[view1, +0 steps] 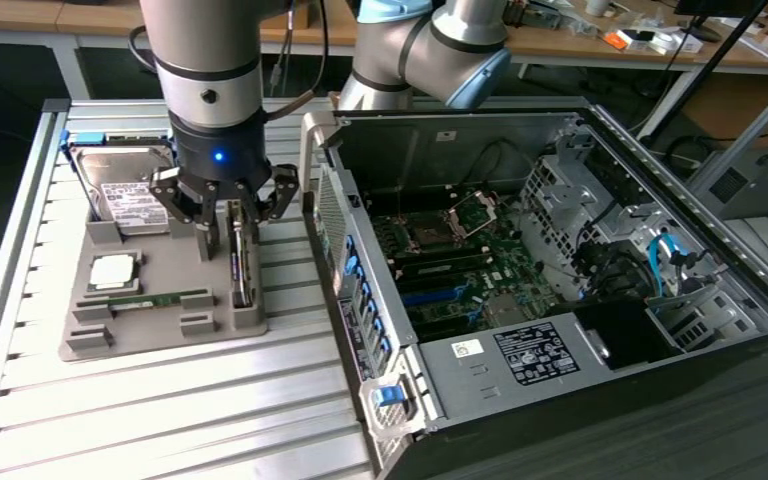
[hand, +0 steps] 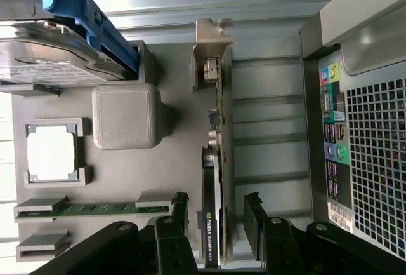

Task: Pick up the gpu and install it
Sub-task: 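Pick up the gpu and move the gpu toward the slot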

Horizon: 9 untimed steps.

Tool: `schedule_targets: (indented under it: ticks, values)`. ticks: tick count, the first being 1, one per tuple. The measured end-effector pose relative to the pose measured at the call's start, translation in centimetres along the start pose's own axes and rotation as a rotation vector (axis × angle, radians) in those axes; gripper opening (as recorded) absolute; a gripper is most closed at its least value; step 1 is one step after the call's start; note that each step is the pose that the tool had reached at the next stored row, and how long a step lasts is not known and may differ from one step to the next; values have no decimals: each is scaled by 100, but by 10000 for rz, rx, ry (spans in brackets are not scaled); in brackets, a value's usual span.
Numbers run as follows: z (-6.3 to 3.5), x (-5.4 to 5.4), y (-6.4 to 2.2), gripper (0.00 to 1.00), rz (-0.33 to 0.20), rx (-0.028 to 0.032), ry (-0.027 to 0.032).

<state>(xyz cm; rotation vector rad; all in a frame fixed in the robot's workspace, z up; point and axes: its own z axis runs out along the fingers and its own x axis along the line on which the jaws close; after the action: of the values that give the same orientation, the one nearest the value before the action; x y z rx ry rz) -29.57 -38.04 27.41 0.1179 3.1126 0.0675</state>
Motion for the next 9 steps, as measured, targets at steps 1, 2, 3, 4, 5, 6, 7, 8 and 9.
schedule_targets:
  ticks: [1, 2, 3, 4, 5, 6, 7, 8, 9]
  values:
    - [4, 0, 0, 48, 0, -1, -1]
    - [7, 0, 0, 48, 0, -1, -2]
    - [10, 0, 0, 48, 0, -1, -1]
    - [14, 0, -1, 48, 0, -1, -1]
    - [17, 0, -1, 48, 0, 0, 0]
    - [19, 0, -1, 48, 0, 0, -1]
    - [24, 1, -1, 48, 0, 0, -1]
    - [27, 1, -1, 48, 0, -1, -1]
    - [31, 1, -1, 48, 1, -1, -1]
